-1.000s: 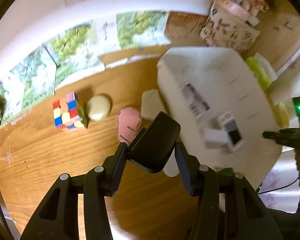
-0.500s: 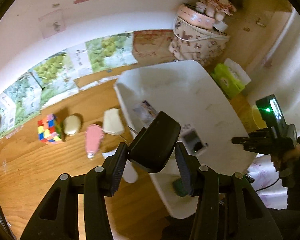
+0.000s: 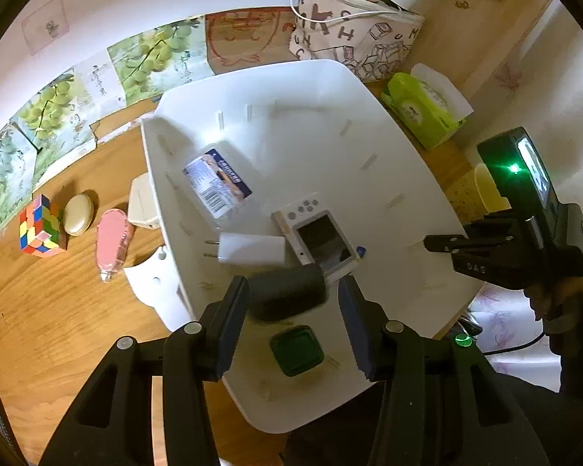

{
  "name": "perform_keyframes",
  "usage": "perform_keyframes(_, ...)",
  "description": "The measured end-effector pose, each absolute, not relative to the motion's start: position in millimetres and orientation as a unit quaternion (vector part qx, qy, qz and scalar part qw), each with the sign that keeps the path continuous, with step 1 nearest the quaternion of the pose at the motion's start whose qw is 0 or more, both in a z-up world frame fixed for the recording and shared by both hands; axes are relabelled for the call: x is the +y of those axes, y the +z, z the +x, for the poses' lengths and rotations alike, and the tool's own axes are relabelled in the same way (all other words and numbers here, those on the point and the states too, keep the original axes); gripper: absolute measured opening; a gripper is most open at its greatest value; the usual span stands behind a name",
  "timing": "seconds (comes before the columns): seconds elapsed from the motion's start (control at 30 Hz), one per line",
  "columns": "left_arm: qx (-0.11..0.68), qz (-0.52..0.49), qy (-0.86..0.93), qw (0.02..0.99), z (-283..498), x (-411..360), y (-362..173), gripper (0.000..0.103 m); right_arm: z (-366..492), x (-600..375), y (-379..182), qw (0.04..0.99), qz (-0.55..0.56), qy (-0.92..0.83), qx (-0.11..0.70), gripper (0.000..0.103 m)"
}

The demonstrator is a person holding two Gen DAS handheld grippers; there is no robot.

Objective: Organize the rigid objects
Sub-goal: 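Lift the black plug with the left gripper and carry it over the tray, then lower the black plug into the tray beside the green jar and open, then move the left gripper back over the desk toward the white plastic piece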

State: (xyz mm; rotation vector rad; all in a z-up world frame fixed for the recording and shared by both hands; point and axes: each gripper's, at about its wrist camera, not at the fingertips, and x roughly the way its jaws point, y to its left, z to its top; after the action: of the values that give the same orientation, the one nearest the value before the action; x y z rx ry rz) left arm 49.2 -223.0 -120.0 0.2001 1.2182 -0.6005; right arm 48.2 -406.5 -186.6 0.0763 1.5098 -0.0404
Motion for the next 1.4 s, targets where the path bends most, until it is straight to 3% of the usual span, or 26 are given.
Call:
perform_keyframes(0.1, 0.559, 0.091, -0.276, 0.777, 47, -227, -118, 0.053, 49, -405, -187, 0.727, 0.028, -0.013, 0.686, 0.013)
perform_keyframes(0.17, 0.557, 0.088, -0.272, 0.78, 48, -226, -117, 0.059, 50, -403, -188, 0.725, 0.022, -0.009, 0.688, 0.013)
perform_keyframes(0.23, 0.554, 0.084, -0.263, 0.786, 48, -224, -115, 0.071, 50, -401, -188, 0.725, 0.018, -0.007, 0.689, 0.013)
perform_keyframes(0.3, 0.549, 0.078, -0.253, 0.793, 50, -220, -114, 0.074, 51, -399, -189, 0.725, 0.015, -0.006, 0.689, 0.013)
perform_keyframes(0.83, 0.539, 0.054, -0.146, 0.828, 68, -145, -112, 0.077, 46, -402, -188, 0.732, 0.016, 0.004, 0.681, 0.013)
perform_keyframes(1.4, 0.57, 0.196, -0.174, 0.779, 79, -122, -148, 0.076, 41, -412, -185, 0.737, 0.042, -0.003, 0.674, 0.013)
